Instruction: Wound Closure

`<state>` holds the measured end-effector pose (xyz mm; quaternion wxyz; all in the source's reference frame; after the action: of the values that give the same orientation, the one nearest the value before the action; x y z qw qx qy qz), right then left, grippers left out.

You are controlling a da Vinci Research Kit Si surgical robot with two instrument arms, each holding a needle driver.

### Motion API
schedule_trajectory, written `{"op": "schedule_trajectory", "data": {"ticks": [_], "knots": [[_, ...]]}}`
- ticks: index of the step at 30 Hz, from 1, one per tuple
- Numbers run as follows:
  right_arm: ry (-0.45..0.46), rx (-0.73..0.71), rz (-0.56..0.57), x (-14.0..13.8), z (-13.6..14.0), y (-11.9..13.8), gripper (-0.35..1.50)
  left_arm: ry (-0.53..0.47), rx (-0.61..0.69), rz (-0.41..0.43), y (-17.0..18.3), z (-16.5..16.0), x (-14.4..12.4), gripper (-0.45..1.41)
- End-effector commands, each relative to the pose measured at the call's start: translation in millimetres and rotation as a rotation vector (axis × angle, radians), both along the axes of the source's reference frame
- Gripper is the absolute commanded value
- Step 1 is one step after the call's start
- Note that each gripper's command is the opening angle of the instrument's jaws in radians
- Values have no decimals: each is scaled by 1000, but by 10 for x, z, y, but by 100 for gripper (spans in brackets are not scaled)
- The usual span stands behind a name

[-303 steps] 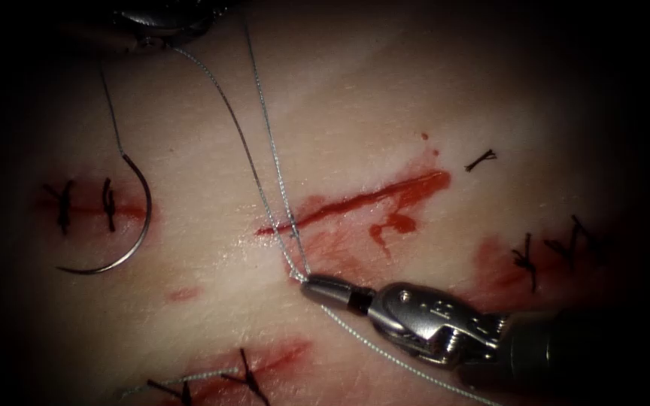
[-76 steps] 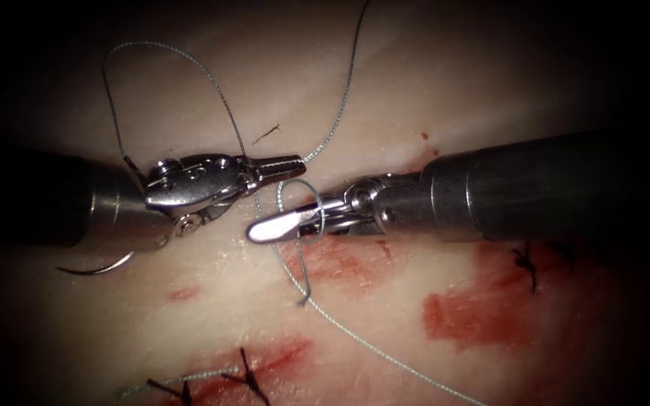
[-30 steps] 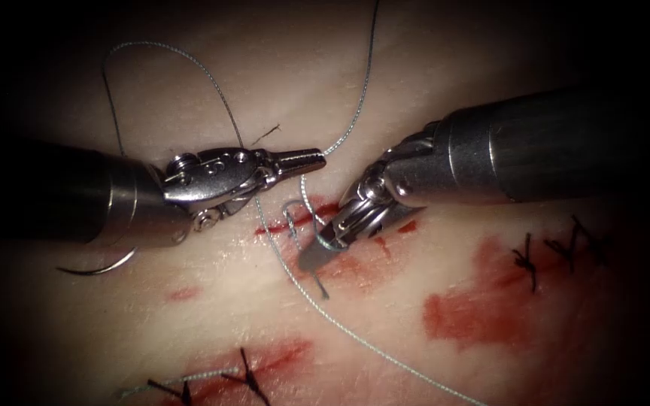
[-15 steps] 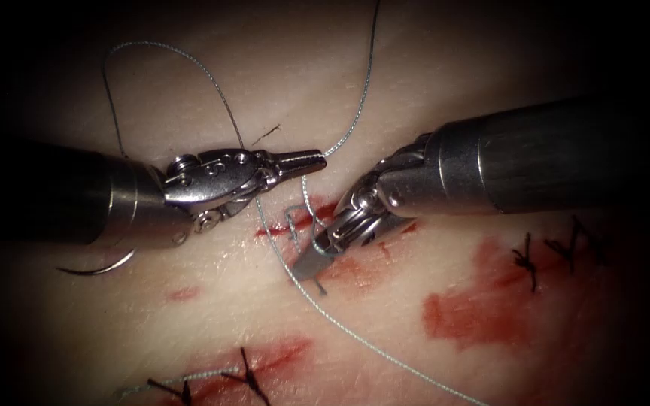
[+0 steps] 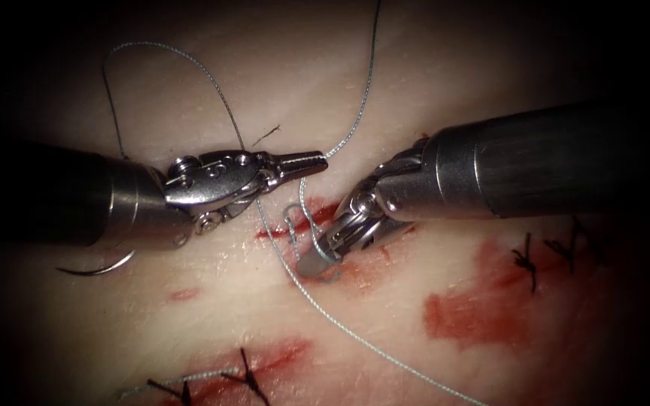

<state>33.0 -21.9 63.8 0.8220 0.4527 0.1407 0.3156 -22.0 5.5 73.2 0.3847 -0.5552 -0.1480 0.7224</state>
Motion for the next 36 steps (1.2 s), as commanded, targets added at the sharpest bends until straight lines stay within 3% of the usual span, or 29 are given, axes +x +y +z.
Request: {"op": "schedule_trajectory", "data": {"ticks": [1,4,8,14,19,30,36], "knots": [[4,3,16,9,-5,12,-35,0,-4,4,-3,5,-4,-45],[12,-24,84,9,-20,40,-35,-1,-22,14,-5,5,1,-45],[39,-85,139,10,-29,65,-35,88,-31,94,-14,0,17,-45],[71,-108,174,7,-22,82,-35,210,-36,176,-26,-11,31,-45],[65,-118,190,2,-15,87,-35,256,-27,210,-35,-17,35,-45],[42,-155,244,8,19,92,-35,217,13,339,-69,-46,21,-45],[35,-164,316,8,34,108,-35,152,58,450,-102,-61,-5,-45]]}}
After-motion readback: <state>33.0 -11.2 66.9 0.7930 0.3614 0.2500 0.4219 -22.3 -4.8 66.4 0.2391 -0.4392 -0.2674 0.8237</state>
